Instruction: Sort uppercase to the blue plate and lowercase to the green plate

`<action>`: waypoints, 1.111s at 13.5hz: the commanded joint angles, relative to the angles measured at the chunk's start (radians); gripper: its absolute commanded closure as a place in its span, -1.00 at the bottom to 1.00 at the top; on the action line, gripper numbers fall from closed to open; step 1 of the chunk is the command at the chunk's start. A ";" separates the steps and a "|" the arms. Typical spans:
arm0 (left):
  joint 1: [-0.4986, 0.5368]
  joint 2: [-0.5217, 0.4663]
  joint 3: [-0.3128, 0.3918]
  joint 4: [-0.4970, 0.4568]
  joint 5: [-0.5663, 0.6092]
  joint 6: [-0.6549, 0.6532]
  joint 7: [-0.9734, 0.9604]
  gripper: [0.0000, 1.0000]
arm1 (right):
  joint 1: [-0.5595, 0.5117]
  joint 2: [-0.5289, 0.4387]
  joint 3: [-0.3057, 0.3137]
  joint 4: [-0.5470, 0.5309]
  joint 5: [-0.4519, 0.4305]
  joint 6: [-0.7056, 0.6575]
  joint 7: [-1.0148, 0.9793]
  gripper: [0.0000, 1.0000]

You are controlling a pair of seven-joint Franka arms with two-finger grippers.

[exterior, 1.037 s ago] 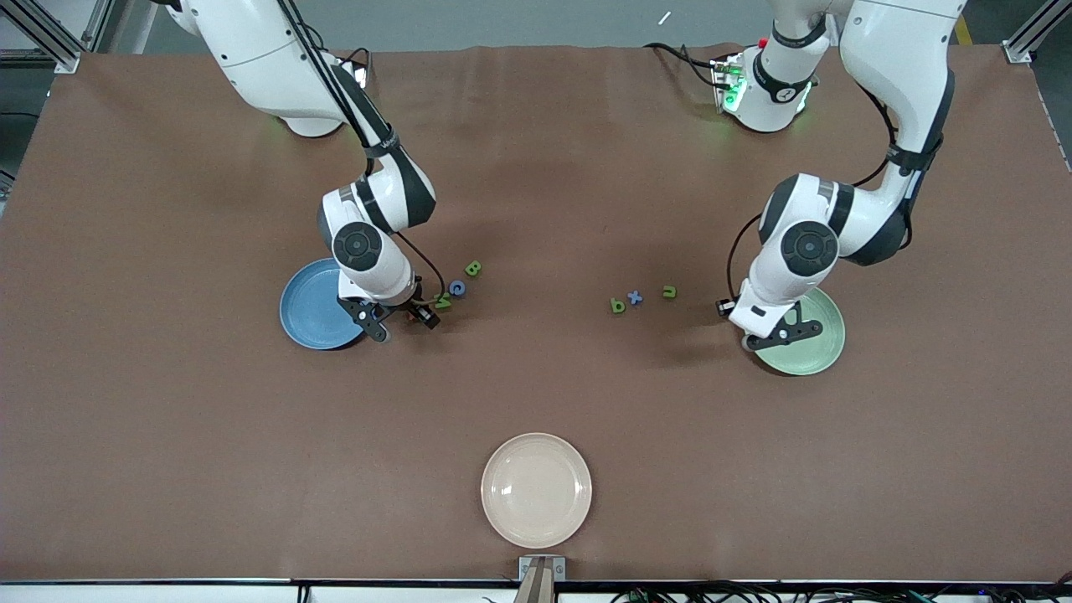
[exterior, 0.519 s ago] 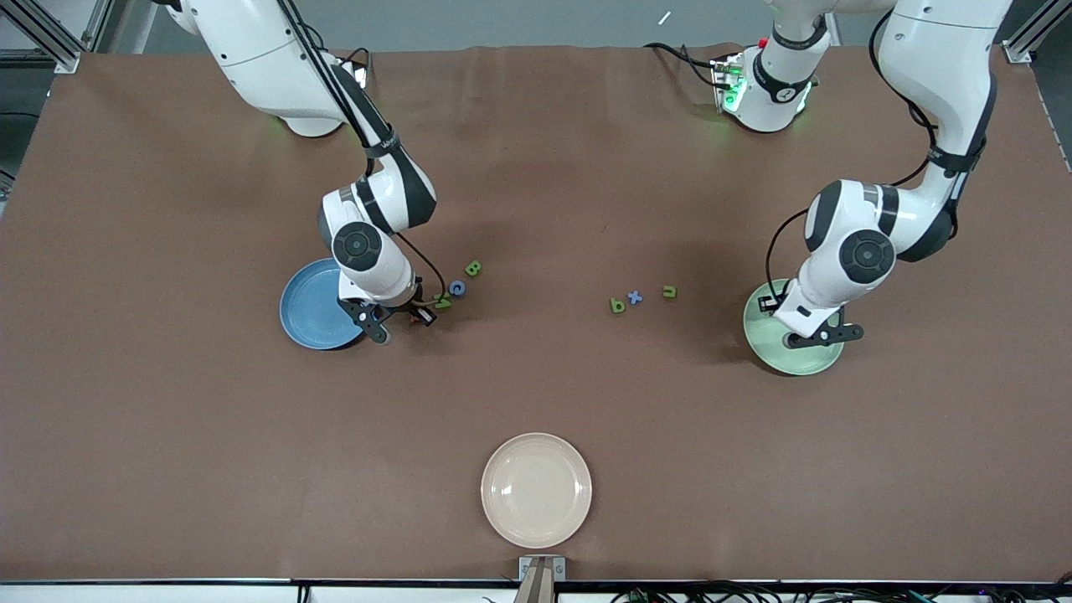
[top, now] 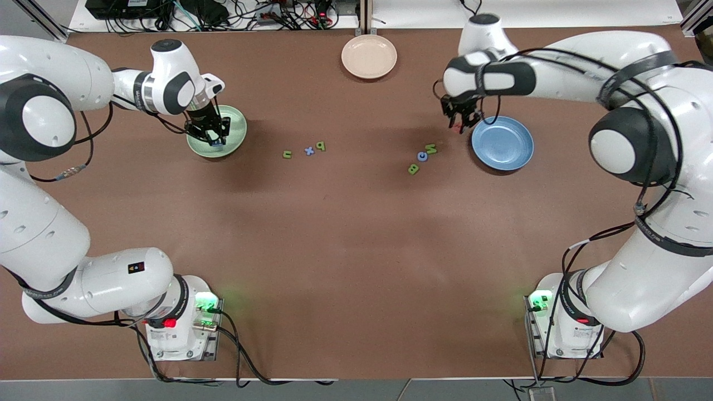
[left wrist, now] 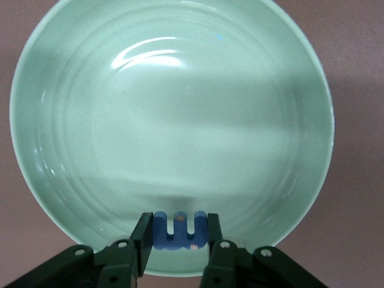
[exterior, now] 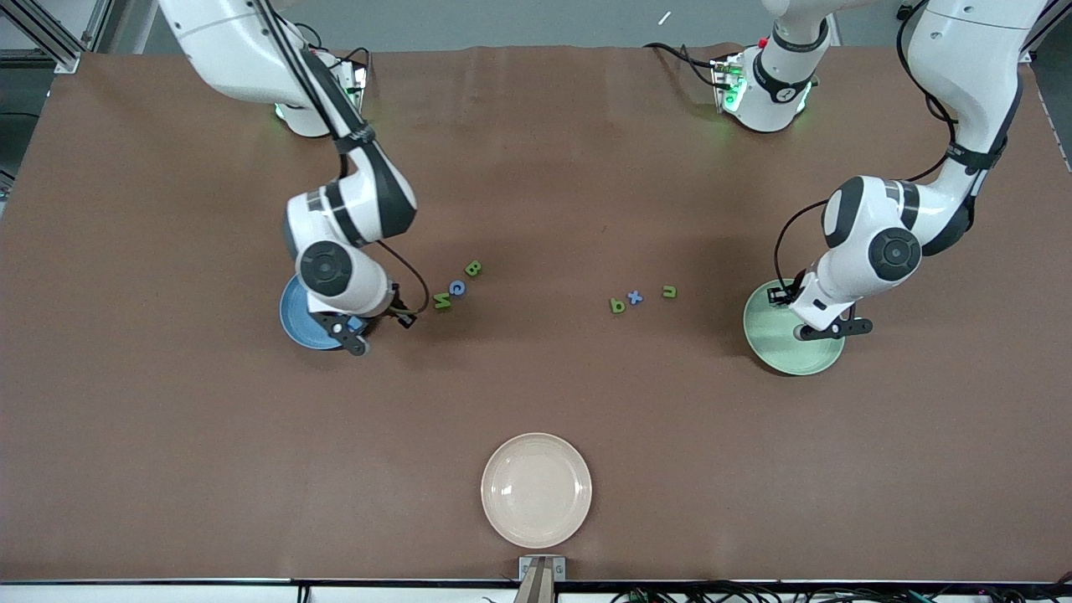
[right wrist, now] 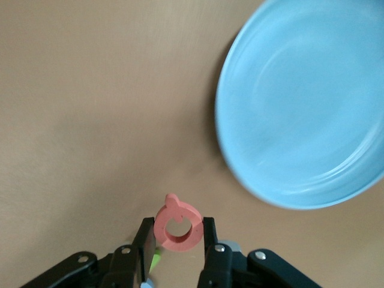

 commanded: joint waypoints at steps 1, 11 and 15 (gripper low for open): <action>0.012 -0.021 -0.015 -0.033 0.015 0.028 0.009 0.47 | -0.112 -0.089 0.006 -0.112 -0.011 0.003 -0.184 0.98; 0.014 -0.015 -0.014 -0.053 0.037 0.054 0.010 -0.58 | -0.180 -0.099 0.009 -0.388 -0.011 0.414 -0.297 0.95; 0.010 -0.062 -0.038 0.005 0.035 -0.011 -0.001 -0.98 | -0.182 -0.076 0.009 -0.384 -0.011 0.410 -0.303 -0.14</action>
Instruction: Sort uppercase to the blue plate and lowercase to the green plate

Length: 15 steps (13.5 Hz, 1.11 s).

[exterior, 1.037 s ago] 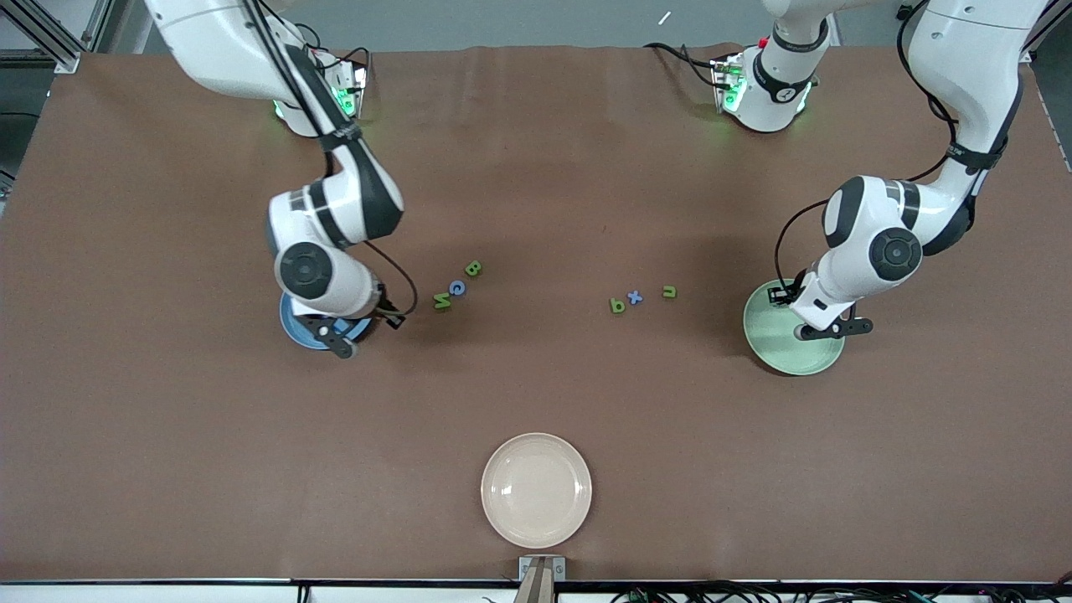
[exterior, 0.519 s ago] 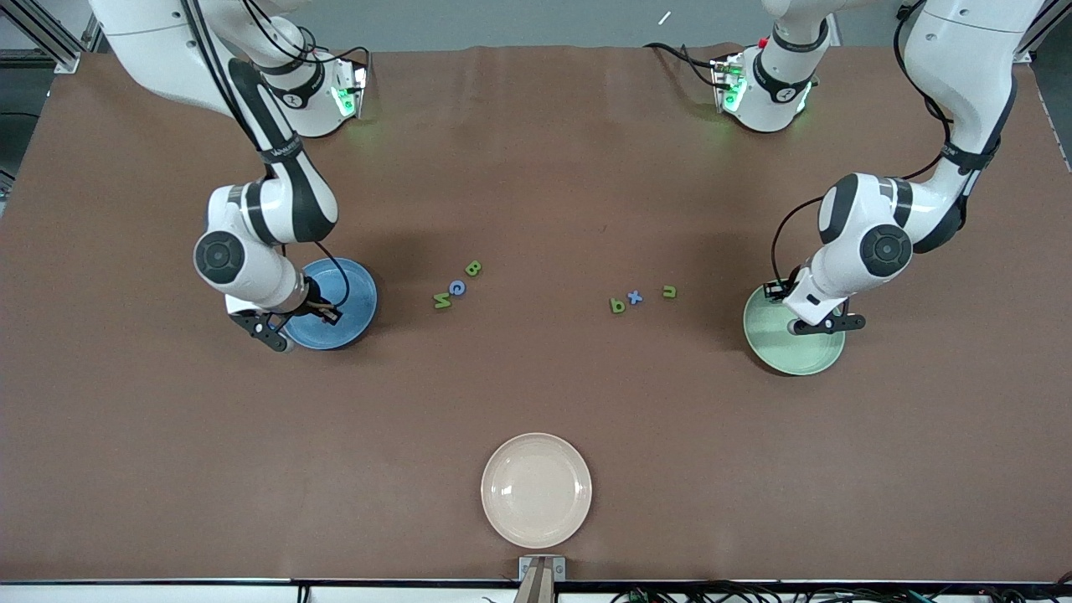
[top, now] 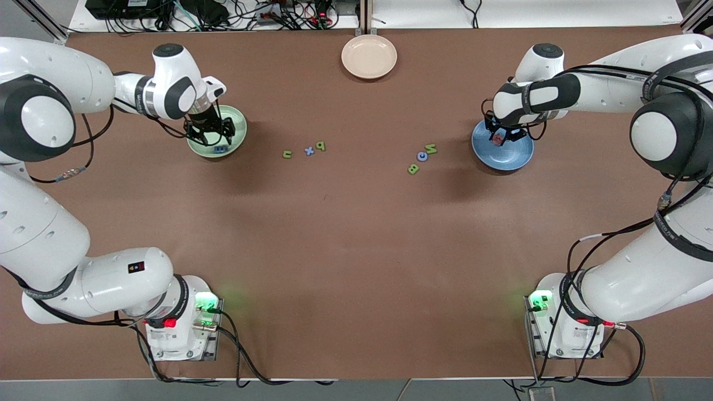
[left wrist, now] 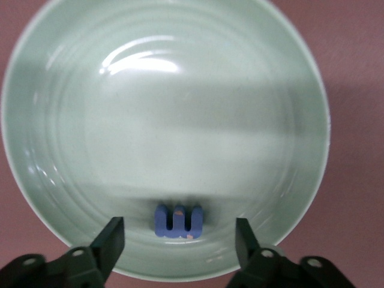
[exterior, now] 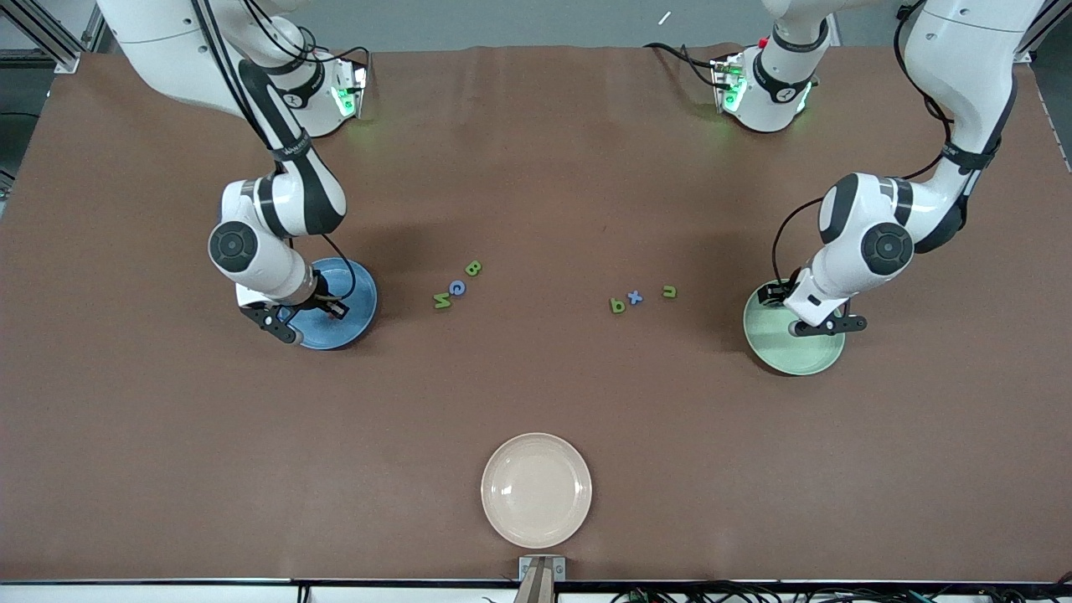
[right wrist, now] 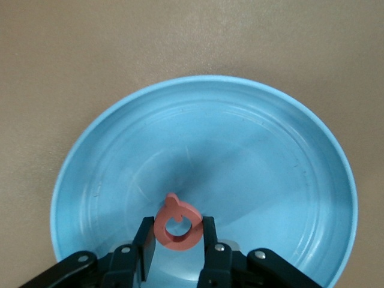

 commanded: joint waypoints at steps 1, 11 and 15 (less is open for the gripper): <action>0.009 -0.055 -0.054 0.043 0.007 -0.088 -0.007 -0.99 | -0.003 -0.006 0.004 -0.010 -0.005 0.000 -0.006 -0.99; -0.144 0.026 -0.223 0.057 0.011 0.012 -0.347 -0.95 | 0.194 -0.017 0.016 0.217 0.074 -0.229 0.340 -1.00; -0.195 0.075 -0.220 0.046 0.011 0.064 -0.366 -0.85 | 0.276 0.069 0.015 0.217 0.073 -0.086 0.622 -0.99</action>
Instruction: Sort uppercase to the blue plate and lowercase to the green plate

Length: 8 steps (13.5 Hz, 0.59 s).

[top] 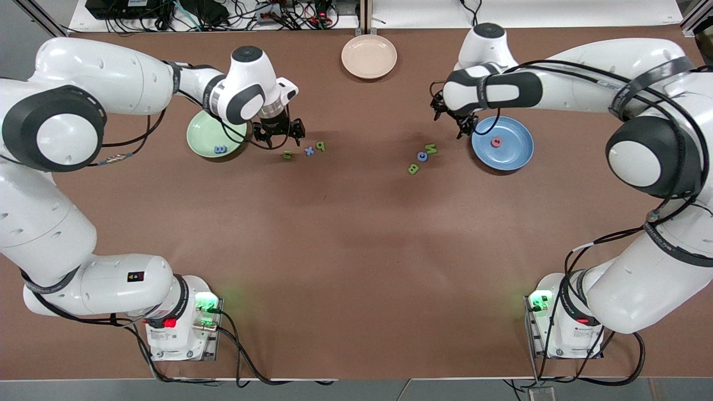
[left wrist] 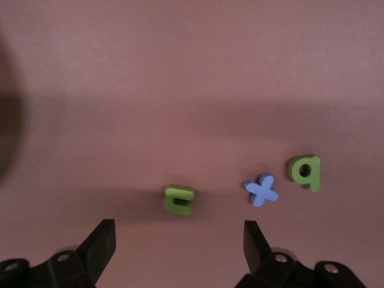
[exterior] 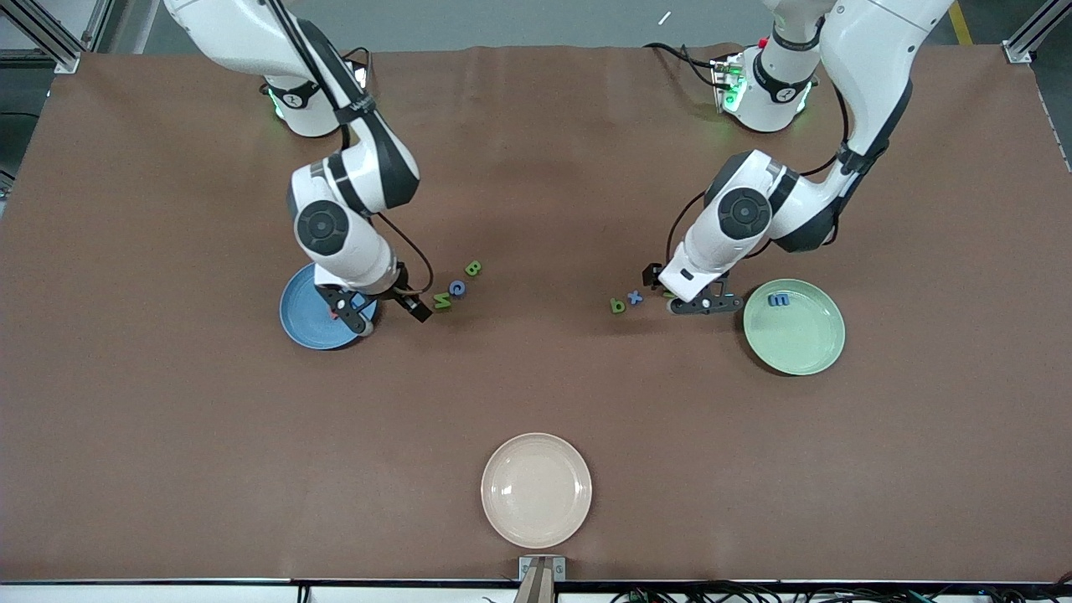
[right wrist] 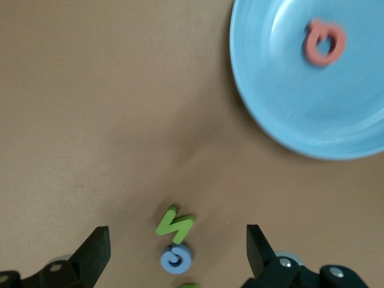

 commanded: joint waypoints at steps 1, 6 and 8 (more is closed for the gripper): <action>-0.007 0.022 0.002 -0.012 0.012 0.051 -0.013 -0.81 | 0.031 0.069 -0.008 0.004 0.012 0.086 0.141 -0.97; -0.004 0.071 0.004 -0.009 0.098 0.071 -0.059 -0.63 | 0.085 0.126 -0.011 0.003 0.003 0.149 0.277 -0.89; -0.005 0.086 0.005 -0.007 0.132 0.094 -0.088 -0.58 | 0.094 0.130 -0.012 0.001 0.000 0.149 0.286 -0.83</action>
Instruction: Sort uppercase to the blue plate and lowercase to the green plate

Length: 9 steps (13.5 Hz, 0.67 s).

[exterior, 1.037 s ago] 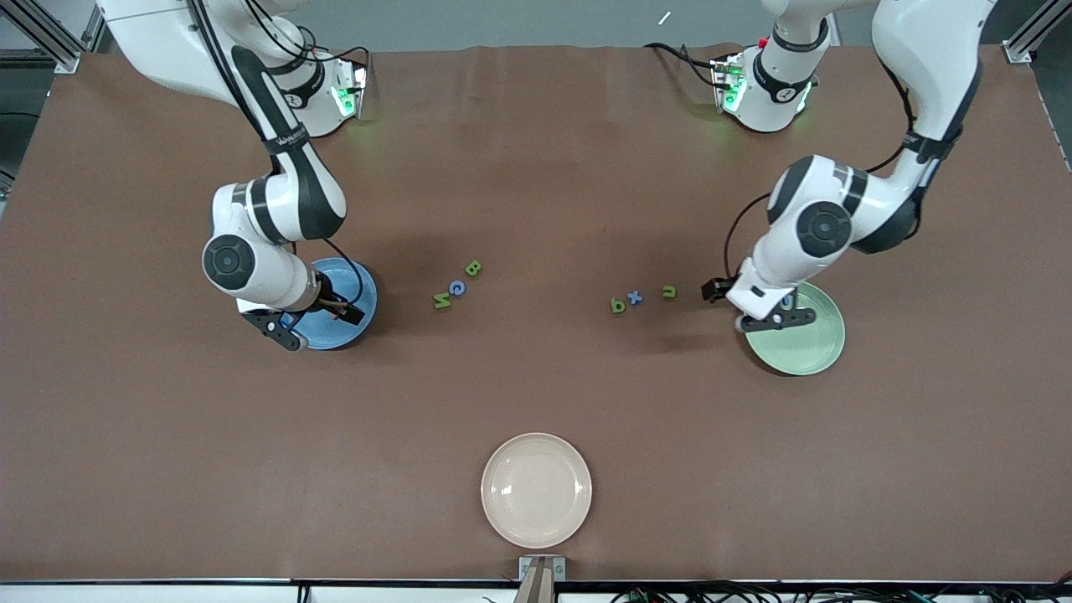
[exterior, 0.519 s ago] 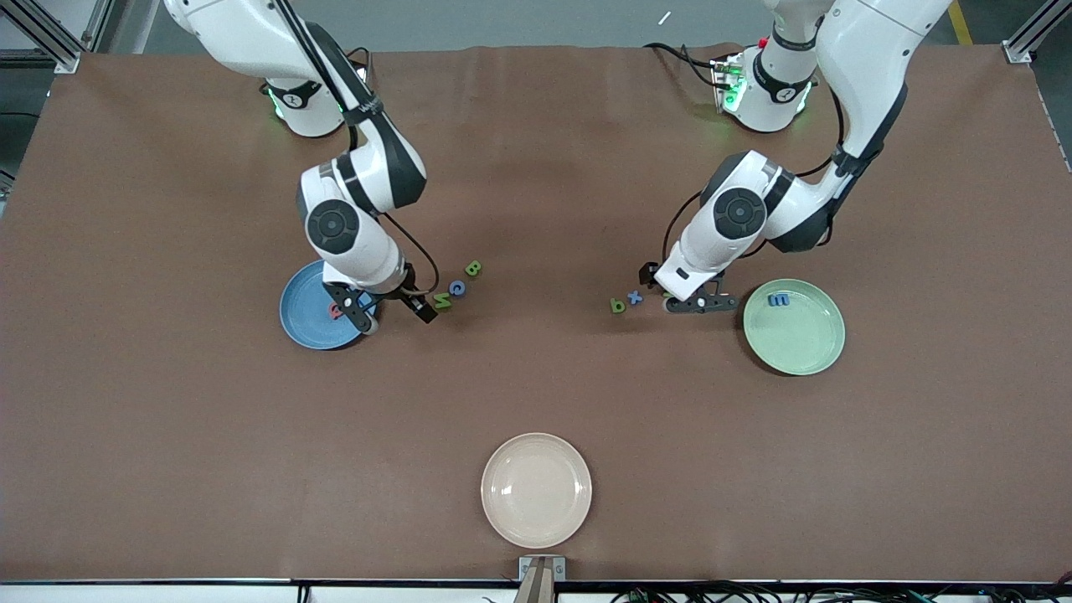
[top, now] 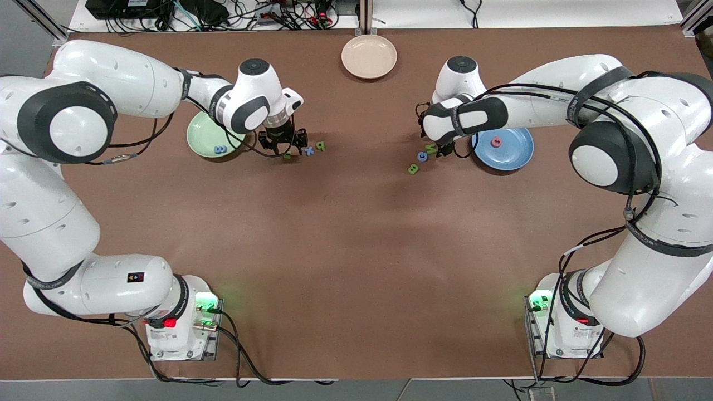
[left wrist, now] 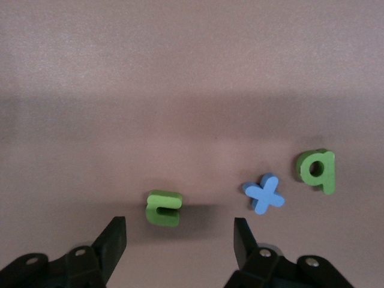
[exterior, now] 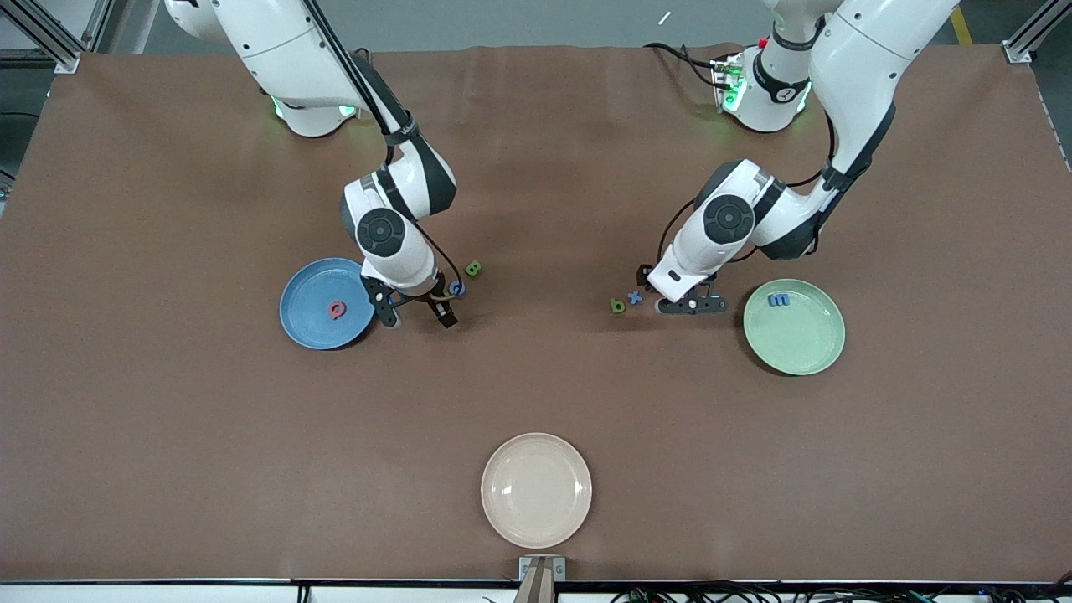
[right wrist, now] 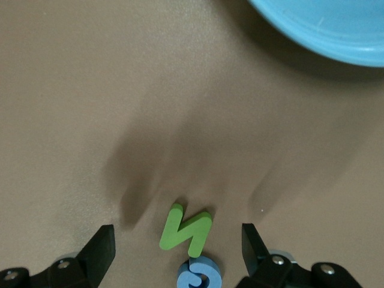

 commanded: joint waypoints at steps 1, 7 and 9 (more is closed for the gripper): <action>0.003 0.021 0.000 0.000 0.050 0.034 -0.049 -0.55 | 0.016 0.005 -0.012 0.000 0.000 0.000 0.025 -0.80; 0.001 0.025 0.003 -0.001 0.053 0.034 -0.057 -0.35 | 0.019 0.025 -0.012 0.002 -0.004 0.005 0.027 -0.46; 0.001 0.027 0.003 -0.001 0.053 0.034 -0.057 -0.31 | 0.019 0.025 -0.012 0.002 -0.004 0.007 0.027 -0.19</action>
